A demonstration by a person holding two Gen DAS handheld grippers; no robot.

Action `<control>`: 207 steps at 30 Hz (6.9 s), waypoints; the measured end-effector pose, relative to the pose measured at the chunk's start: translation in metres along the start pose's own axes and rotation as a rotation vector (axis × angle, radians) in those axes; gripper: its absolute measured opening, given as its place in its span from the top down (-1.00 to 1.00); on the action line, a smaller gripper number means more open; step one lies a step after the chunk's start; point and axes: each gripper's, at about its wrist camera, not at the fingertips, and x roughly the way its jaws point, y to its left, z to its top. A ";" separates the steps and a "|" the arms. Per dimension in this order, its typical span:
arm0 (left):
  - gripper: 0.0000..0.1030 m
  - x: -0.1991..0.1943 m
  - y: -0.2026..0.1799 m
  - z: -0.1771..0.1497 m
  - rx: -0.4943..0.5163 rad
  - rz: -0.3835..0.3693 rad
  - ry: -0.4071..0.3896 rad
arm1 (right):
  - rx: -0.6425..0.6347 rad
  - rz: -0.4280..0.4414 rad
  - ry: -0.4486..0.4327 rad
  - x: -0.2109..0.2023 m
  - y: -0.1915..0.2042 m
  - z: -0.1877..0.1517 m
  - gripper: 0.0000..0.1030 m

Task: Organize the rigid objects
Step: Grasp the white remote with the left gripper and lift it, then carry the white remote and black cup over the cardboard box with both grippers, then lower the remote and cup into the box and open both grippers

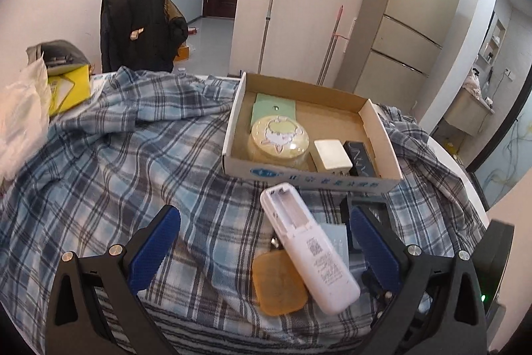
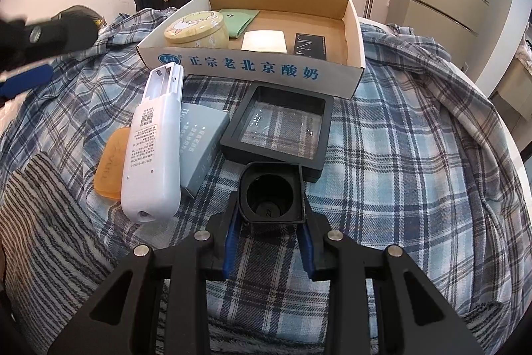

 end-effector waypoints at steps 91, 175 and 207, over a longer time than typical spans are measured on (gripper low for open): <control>0.67 0.044 -0.026 -0.027 0.358 0.052 0.294 | 0.030 0.032 0.001 0.000 -0.007 0.000 0.43; 0.64 0.154 -0.060 0.079 0.170 -0.071 0.085 | 0.234 0.130 -0.060 0.037 -0.075 0.149 0.43; -0.99 0.087 -0.035 0.080 0.141 0.019 -0.398 | 0.185 0.054 -0.100 0.039 -0.070 0.178 0.43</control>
